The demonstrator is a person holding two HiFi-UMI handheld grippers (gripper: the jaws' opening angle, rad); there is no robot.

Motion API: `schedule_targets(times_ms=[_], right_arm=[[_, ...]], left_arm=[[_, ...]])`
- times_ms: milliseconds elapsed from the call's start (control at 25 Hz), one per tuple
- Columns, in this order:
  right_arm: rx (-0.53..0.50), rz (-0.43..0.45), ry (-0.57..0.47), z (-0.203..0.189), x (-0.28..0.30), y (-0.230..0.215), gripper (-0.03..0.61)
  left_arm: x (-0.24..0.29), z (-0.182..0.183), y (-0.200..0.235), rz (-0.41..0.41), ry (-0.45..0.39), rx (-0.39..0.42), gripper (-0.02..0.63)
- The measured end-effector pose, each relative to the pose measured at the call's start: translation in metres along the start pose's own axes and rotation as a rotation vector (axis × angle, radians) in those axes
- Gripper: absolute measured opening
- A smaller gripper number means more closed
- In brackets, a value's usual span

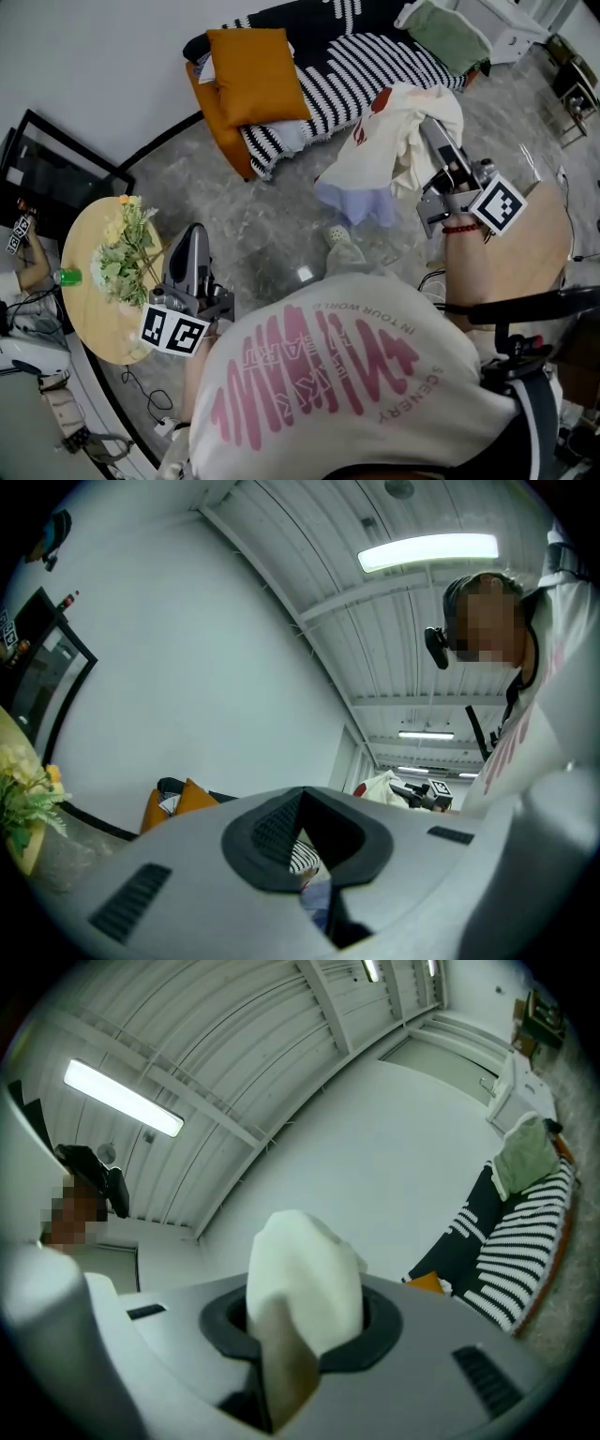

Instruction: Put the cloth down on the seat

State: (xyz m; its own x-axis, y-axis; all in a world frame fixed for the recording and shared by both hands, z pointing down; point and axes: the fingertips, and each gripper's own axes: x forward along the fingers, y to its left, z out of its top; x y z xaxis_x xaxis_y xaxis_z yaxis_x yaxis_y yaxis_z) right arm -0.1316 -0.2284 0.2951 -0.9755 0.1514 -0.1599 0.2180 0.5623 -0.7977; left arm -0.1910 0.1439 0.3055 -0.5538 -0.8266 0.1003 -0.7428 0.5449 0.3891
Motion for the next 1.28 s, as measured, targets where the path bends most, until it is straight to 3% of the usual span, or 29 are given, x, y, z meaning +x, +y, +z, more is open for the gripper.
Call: schedule_targets(times_ms=[600,760,840,960,1000,1120,1280], right_arm=[[-0.055,-0.027,0.016,0.006,0.005,-0.008,0.101],[-0.038,-0.052,-0.006,-0.001,-0.013,-0.005,0.101],[-0.078,0.006,-0.014,-0.004,-0.023,0.013,0.101],[-0.264,0.253,-0.018,0.023,0.000,0.070,0.101],[-0.302,0.303,-0.017,0.027,0.000,0.086,0.101],[-0.317,0.330,-0.012,0.027,-0.011,0.101,0.101],[-0.319,0.328,-0.011,0.050,0.009,0.094,0.101]], left_arm=[[0.015,0.000,0.006,-0.017,-0.023,-0.021,0.009],[-0.002,-0.004,-0.003,-0.020,0.014,-0.013,0.009],[-0.027,-0.011,-0.011,-0.007,-0.055,0.006,0.009],[-0.055,-0.010,-0.023,0.020,-0.362,0.088,0.009],[-0.066,-0.009,-0.029,0.028,-0.425,0.106,0.009],[-0.087,-0.010,-0.042,0.048,-0.461,0.117,0.009],[-0.068,0.000,-0.047,0.062,-0.442,0.120,0.009]])
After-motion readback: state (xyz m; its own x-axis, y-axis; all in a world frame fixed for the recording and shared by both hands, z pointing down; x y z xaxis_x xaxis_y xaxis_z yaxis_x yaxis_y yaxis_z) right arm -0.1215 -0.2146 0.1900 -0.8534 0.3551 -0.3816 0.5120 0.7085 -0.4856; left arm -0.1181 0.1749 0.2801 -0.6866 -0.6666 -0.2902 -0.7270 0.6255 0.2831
